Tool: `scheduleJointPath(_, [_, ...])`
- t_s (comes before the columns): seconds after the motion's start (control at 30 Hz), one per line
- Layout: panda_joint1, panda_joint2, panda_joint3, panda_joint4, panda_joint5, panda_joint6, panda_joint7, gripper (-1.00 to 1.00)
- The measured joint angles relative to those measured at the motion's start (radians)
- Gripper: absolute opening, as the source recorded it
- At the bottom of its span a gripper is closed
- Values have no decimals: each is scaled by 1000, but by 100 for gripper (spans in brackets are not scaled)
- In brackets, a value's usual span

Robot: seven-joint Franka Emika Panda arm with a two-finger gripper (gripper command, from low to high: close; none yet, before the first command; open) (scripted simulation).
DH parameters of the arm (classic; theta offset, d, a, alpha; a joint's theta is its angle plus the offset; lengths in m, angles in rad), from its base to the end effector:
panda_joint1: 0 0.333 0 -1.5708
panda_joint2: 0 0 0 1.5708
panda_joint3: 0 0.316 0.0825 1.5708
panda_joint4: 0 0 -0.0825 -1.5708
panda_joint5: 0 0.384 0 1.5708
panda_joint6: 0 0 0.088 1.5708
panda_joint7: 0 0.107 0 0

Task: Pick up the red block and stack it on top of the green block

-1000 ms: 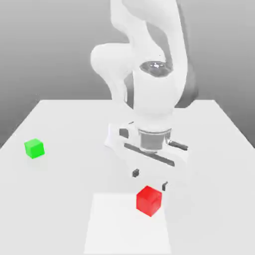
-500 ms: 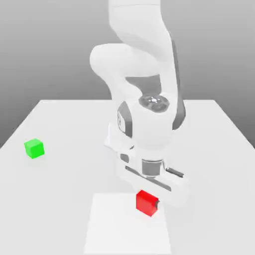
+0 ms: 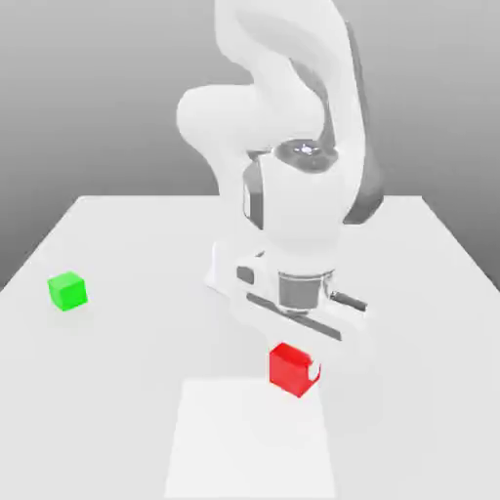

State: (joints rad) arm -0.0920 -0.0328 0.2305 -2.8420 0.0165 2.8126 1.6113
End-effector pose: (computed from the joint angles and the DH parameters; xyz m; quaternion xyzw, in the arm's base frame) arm 0.3604 0.0484 0.2085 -0.7356 0.6774 -0.0016 0.0003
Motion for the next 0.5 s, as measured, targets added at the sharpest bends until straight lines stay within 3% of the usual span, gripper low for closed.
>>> scheduleJointPath(0.5, [-595,-115,-450,-14,-144,-100,-97,-100])
